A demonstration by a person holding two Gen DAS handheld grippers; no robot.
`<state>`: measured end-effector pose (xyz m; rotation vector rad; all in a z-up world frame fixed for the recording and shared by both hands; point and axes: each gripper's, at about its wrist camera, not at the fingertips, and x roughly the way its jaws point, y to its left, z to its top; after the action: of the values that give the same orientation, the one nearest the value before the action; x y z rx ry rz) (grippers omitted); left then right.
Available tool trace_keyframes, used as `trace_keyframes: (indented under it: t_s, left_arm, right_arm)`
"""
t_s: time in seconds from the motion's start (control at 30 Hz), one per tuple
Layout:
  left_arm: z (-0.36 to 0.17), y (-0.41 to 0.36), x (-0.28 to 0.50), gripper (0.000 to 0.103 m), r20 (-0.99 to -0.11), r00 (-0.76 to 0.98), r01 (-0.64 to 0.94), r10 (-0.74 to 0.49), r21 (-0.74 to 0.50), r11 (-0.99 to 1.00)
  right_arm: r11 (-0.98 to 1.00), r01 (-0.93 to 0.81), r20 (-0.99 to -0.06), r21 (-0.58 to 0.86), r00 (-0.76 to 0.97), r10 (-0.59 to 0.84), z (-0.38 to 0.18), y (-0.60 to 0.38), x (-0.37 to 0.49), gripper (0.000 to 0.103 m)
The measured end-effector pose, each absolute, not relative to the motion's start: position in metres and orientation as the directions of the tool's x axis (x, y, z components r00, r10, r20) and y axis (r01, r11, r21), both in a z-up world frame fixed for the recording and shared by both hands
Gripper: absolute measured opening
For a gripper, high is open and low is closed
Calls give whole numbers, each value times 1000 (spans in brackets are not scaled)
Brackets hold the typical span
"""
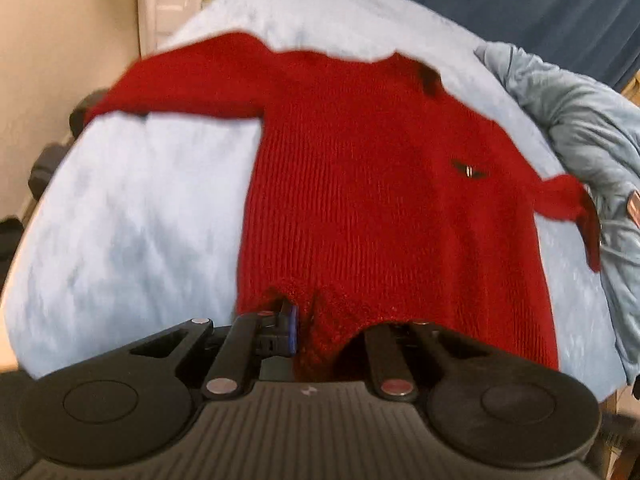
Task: Fold small clothes
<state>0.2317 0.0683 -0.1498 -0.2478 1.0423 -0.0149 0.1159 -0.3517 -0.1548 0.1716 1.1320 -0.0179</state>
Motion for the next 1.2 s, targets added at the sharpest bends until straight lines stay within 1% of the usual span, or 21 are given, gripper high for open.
trace_keyframes:
  t_s: [0.03,0.07,0.1,0.2,0.23,0.27,0.3,0.37,0.4,0.47,0.53,0.7,0.97,1.2]
  left_arm:
    - [-147,68,236,13,-849,513,-101,-125,-204,974]
    - [-143,67,241,13,-847,519,-99,-119,-198,975]
    - [-139,66,244,13,-846,520,-101,-117,-197,975]
    - [-136,64,254,13,-848,518,-113,-114,-199,973]
    - [-138,65,256,13,-848,518,-111,-109,-193,975]
    - [-140,65,258,13,-849,518,-109,-105,-187,976]
    - [-141,67,257,13,-851,515,-107,-102,-182,978]
    - [-146,69,259,13,-857,506,-106,-96,-173,979]
    - [-147,71,258,13,-859,503,-105,-95,-170,980]
    - [-152,76,255,13,-865,493,-111,-92,-167,980]
    - [-158,80,254,13,-871,482,-122,-90,-168,978]
    - [-161,82,254,13,-876,474,-121,-91,-167,979]
    - [-161,81,257,13,-878,470,-121,-90,-164,979]
    - [-161,81,258,13,-879,468,-123,-89,-164,979]
  right_arm:
    - [985,91,-901,146,423,94,-157,-348,112,67]
    - [985,78,-905,154,410,109,-161,-343,109,73]
    - [987,63,-913,145,393,109,-166,-338,108,76]
    - [998,31,-944,53,328,40,-186,-324,109,76]
    - [998,48,-949,33,315,16,-193,-324,111,76]
    - [996,84,-950,41,313,12,-196,-328,115,74]
    - [986,150,-944,76,331,22,-196,-338,118,71]
    - [940,287,-925,185,374,68,-193,-363,121,71]
    - [917,327,-916,227,391,87,-192,-373,123,70]
    - [890,370,-902,267,420,96,-189,-388,126,70]
    - [868,390,-894,307,431,123,-188,-401,132,70]
    - [802,430,-891,415,368,264,-197,-417,140,71]
    - [729,468,-862,500,355,362,-197,-421,129,71]
    - [689,471,-831,551,391,397,-190,-421,123,71]
